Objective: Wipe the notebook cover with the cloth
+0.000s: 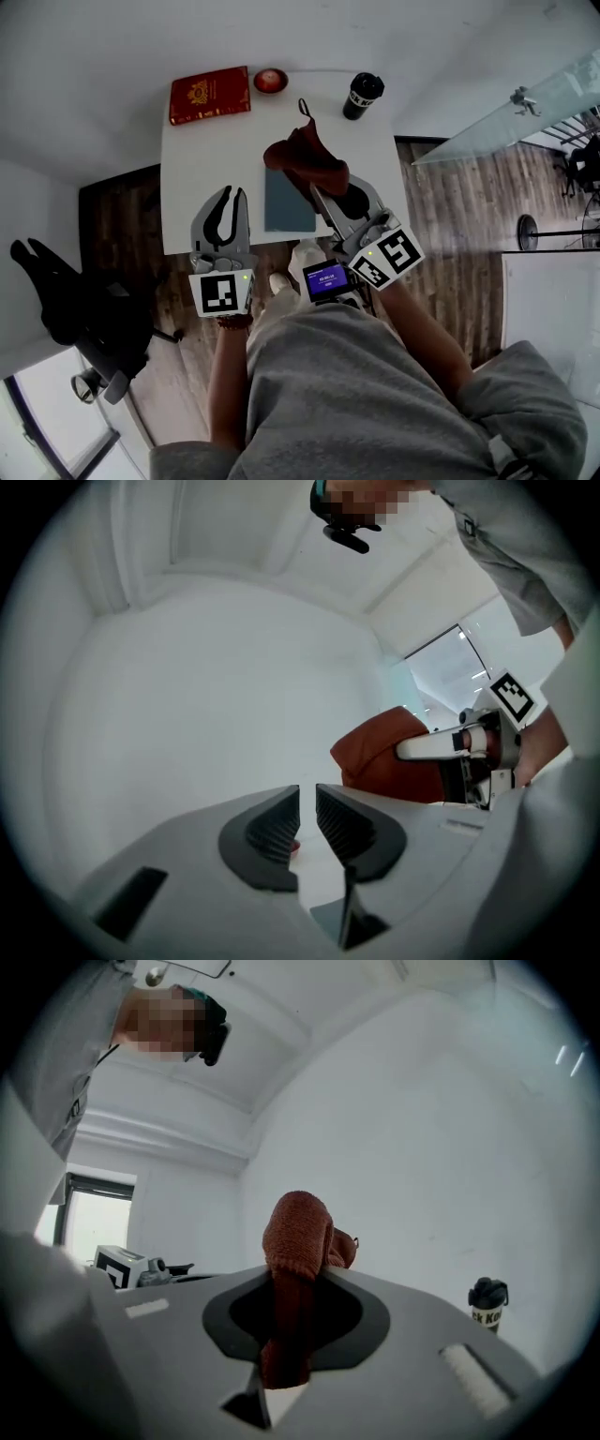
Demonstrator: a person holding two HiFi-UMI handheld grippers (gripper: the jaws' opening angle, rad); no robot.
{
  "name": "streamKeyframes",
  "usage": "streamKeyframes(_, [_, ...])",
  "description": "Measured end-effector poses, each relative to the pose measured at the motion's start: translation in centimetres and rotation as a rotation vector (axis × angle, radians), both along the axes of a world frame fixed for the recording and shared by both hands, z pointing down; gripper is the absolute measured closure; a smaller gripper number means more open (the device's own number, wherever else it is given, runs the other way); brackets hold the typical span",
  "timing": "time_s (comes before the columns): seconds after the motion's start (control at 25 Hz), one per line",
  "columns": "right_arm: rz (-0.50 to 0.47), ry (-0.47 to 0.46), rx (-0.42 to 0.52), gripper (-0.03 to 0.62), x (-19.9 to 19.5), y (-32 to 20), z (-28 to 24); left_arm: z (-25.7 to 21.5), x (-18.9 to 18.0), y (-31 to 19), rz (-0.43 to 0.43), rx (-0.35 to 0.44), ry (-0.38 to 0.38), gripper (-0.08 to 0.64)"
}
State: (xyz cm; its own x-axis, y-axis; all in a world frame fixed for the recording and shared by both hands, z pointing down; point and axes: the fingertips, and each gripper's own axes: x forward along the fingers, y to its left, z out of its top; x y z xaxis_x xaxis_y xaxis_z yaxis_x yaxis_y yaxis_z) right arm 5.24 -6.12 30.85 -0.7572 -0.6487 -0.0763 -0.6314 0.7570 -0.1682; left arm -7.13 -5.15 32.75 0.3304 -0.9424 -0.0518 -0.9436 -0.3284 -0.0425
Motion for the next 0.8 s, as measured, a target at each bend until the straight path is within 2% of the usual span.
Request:
streamKeyframes(0.16, [0.046, 0.035, 0.058, 0.532, 0.1, 0.7, -1.7, -0.8, 0.7, 0.0, -0.024, 0.001, -0.011, 0.502])
streamKeyframes(0.4, [0.045, 0.149, 0.124, 0.534, -0.7, 2.1, -1.8, -1.6, 1.6, 0.6, -0.021, 0.01, -0.006, 0.512])
streamKeyframes(0.52, [0.037, 0.151, 0.108, 0.536, -0.5, 2.4, -1.5, -1.5, 2.0, 0.6, -0.016, 0.012, -0.023, 0.521])
streamKeyframes(0.68, [0.029, 0.147, 0.059, 0.541, 0.0, 2.3, -0.7, -0.4, 2.3, 0.4, -0.016, -0.03, -0.036, 0.531])
streamKeyframes(0.8, [0.042, 0.144, 0.046, 0.543, 0.5, 2.0, -0.5, -0.6, 2.5, 0.2, -0.016, -0.023, -0.031, 0.535])
